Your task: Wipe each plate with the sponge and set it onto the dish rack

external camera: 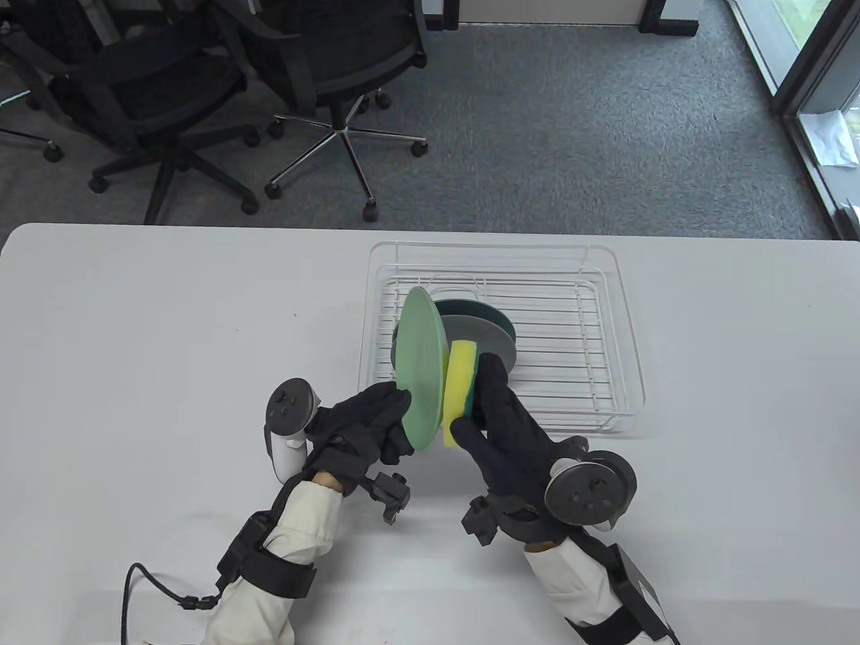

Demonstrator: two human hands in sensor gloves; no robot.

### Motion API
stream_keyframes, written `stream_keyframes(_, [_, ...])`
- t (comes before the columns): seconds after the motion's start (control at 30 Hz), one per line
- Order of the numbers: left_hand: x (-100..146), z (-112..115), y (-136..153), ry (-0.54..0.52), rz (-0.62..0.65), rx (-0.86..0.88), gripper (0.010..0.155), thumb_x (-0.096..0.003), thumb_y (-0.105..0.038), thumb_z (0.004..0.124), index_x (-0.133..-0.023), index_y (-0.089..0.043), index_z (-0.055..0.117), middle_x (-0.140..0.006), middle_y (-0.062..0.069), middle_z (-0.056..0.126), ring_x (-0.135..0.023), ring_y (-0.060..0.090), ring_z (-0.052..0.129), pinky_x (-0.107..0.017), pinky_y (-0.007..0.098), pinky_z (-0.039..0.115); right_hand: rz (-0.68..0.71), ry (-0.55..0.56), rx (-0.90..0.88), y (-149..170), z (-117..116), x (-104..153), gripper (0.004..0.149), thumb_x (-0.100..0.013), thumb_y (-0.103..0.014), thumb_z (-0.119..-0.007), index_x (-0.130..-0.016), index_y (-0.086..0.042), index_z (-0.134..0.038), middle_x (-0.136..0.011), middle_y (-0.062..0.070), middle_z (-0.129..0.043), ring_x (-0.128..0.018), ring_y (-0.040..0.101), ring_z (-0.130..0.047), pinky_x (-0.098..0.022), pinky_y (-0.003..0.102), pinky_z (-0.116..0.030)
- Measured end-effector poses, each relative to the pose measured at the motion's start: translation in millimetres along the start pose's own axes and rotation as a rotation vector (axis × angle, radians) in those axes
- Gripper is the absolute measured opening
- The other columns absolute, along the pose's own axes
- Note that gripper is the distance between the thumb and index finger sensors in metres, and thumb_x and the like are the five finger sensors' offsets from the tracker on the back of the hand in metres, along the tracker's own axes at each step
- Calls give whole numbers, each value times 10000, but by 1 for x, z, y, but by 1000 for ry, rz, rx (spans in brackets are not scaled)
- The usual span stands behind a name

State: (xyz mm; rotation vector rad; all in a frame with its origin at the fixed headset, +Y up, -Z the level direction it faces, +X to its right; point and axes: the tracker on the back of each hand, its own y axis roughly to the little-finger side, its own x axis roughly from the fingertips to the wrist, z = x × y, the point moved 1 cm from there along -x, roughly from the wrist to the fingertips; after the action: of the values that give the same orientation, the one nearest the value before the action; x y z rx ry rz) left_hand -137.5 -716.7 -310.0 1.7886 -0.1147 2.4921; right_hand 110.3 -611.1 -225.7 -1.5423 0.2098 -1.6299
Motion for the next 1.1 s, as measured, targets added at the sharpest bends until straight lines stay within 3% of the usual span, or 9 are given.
stream_keyframes(0.23, [-1, 22, -10, 186, 53, -113, 441, -548, -220, 731, -818, 103, 863, -459, 149, 1030, -171, 119, 1053, -5, 79, 894, -90, 80, -69, 24, 20, -4, 591, -658, -383, -619, -1157, -203, -358, -1000, 316, -693, -768, 448, -777, -566, 461, -776])
stream_keyframes(0.43, [3, 31, -22, 254, 115, -66, 431, -548, -225, 728, -828, 73, 865, -472, 150, 1030, -179, 134, 1056, -12, 89, 899, -198, -25, -172, 50, -1, -3, 605, -667, -356, -595, -1163, -133, -331, -991, 339, -704, -756, 463, -797, -552, 466, -786])
stream_keyframes(0.6, [5, 21, -27, 190, 140, 23, 424, -549, -227, 726, -828, 62, 863, -475, 146, 1029, -180, 134, 1057, -11, 84, 903, -261, -189, -219, 52, -34, 3, 639, -677, -307, -537, -1138, 55, -282, -919, 397, -737, -671, 467, -859, -496, 442, -825])
stream_keyframes(0.73, [5, 8, -25, 118, 139, 19, 417, -549, -229, 727, -822, 53, 866, -473, 141, 1028, -177, 130, 1057, -8, 77, 904, -295, -279, -257, 46, -45, 4, 646, -675, -269, -516, -1105, 149, -276, -866, 439, -747, -614, 472, -889, -450, 431, -848])
stream_keyframes(0.97, [5, -7, -20, 26, 108, 56, 423, -549, -227, 728, -816, 70, 868, -462, 138, 1028, -167, 116, 1055, 0, 64, 900, -286, -343, -229, 14, -30, 1, 641, -672, -257, -528, -1090, 185, -325, -805, 459, -778, -547, 470, -913, -399, 418, -861])
stream_keyframes(1.1, [4, -7, -14, 17, 82, 52, 428, -548, -226, 726, -812, 79, 870, -455, 137, 1029, -161, 109, 1053, 4, 60, 897, -226, -295, -201, -7, -9, -3, 639, -679, -271, -524, -1102, 167, -332, -813, 446, -783, -553, 460, -914, -403, 411, -861])
